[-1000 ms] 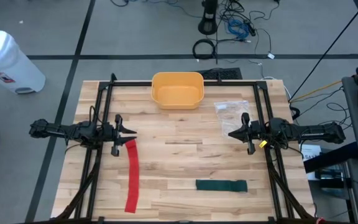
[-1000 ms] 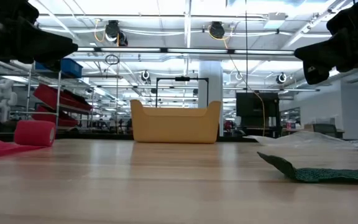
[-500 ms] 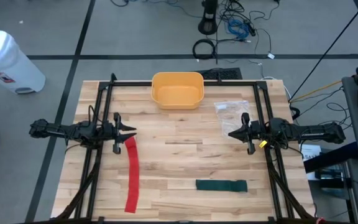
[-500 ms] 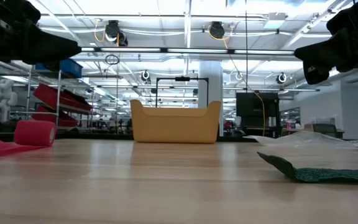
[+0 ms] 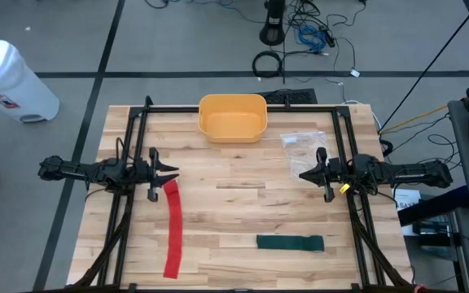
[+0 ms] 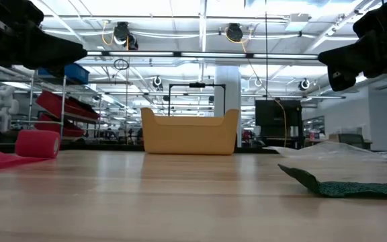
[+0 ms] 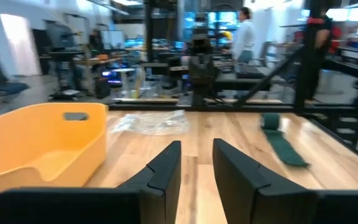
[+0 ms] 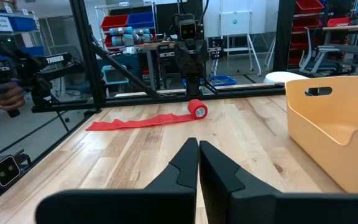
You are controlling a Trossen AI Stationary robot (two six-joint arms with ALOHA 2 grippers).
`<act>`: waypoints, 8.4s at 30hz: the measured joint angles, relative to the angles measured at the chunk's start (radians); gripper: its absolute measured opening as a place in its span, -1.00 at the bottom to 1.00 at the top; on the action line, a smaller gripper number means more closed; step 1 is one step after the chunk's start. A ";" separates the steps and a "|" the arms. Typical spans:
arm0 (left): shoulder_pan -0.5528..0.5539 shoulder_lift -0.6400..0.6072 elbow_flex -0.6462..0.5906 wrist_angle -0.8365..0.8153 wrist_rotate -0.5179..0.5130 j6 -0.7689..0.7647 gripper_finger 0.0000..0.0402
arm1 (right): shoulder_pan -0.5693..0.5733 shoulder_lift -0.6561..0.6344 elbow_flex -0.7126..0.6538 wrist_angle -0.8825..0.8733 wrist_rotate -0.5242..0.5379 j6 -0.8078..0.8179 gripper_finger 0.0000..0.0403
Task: Roll bandage
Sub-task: Roll the red bandage
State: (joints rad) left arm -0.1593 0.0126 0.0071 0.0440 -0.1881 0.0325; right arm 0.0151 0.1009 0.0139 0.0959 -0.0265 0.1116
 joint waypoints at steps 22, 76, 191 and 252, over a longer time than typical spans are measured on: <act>0.000 0.067 0.337 -0.171 0.079 -0.026 -0.99 | 0.000 0.000 0.000 0.003 0.000 0.007 -1.00; -0.016 0.785 0.637 -0.180 -0.026 0.037 -0.91 | 0.048 0.417 0.443 -0.059 0.002 0.090 -1.00; -0.336 1.607 0.725 -0.942 -0.597 -0.417 -0.17 | 0.249 0.932 0.419 0.187 0.074 0.085 -1.00; -0.383 1.607 1.322 -1.023 -0.999 -0.046 -0.91 | 0.187 1.022 0.464 0.658 0.177 -0.126 -1.00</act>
State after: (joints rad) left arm -0.5426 1.6192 1.3293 -0.9789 -1.1868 -0.0136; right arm 0.2016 1.1228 0.4778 0.7539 0.1503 -0.0144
